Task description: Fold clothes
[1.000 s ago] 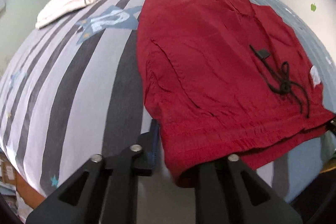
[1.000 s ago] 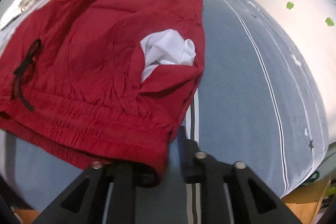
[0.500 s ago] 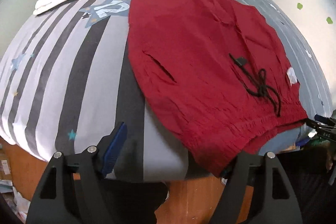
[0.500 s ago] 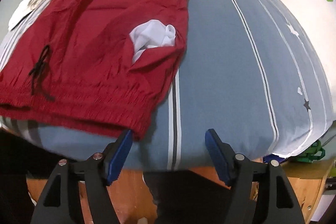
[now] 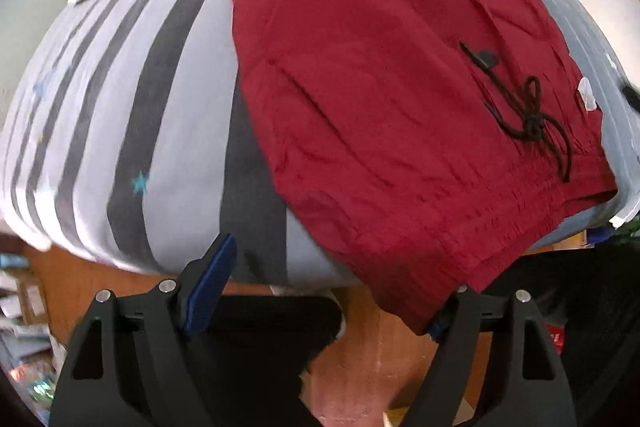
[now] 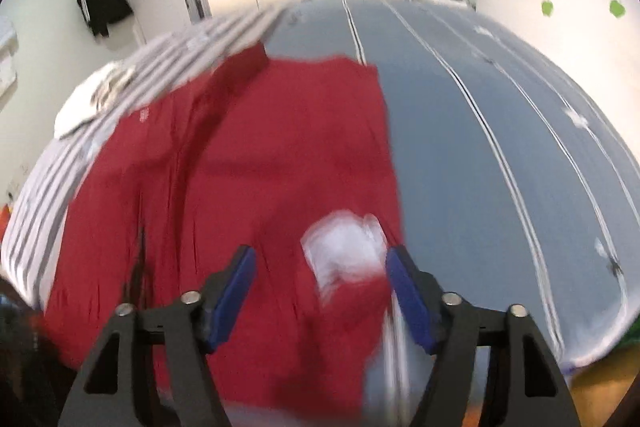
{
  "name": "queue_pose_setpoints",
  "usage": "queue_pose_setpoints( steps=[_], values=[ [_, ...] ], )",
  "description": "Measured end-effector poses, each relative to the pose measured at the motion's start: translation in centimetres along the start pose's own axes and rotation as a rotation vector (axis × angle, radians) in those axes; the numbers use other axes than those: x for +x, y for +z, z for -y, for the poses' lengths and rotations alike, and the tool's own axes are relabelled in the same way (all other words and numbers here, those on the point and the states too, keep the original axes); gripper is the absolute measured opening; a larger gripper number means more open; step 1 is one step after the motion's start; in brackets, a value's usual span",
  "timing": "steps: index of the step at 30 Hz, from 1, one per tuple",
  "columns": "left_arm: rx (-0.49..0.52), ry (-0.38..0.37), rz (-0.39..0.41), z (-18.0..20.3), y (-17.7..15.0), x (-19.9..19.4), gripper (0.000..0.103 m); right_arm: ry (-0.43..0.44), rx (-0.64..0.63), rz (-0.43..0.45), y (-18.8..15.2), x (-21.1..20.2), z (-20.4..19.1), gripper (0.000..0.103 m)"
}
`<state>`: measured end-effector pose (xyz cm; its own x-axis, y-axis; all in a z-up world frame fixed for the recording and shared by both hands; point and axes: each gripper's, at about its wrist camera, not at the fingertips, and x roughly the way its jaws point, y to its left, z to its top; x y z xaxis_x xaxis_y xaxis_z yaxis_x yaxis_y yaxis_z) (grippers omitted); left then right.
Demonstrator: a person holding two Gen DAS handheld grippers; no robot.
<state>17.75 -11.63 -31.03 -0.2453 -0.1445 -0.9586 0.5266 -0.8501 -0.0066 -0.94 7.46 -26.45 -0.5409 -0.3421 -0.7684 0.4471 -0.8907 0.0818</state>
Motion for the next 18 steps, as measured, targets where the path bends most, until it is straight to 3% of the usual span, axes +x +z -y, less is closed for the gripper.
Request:
queue_pose_setpoints(
  steps=[3,9,11,12,18],
  values=[
    [-0.006,-0.002,0.023,0.2,-0.6,-1.1,0.077,0.040,0.002,0.031,3.6,4.1,-2.9,0.046],
    [-0.015,-0.013,0.004,-0.1,-0.9,-0.4,0.085,0.018,-0.001,0.012,8.2,13.6,-6.3,0.045],
    [-0.053,-0.025,-0.047,-0.6,-0.7,0.6,0.085,-0.027,0.013,-0.080,8.2,17.1,-6.2,0.043],
    [-0.070,-0.039,-0.048,-0.9,-0.7,0.6,0.085,-0.055,0.020,-0.127,8.1,19.0,-6.1,0.035],
    [-0.074,-0.127,0.031,-1.5,-1.0,-2.7,0.085,-0.095,-0.022,-0.045,8.0,19.9,-5.7,0.035]
  ],
)
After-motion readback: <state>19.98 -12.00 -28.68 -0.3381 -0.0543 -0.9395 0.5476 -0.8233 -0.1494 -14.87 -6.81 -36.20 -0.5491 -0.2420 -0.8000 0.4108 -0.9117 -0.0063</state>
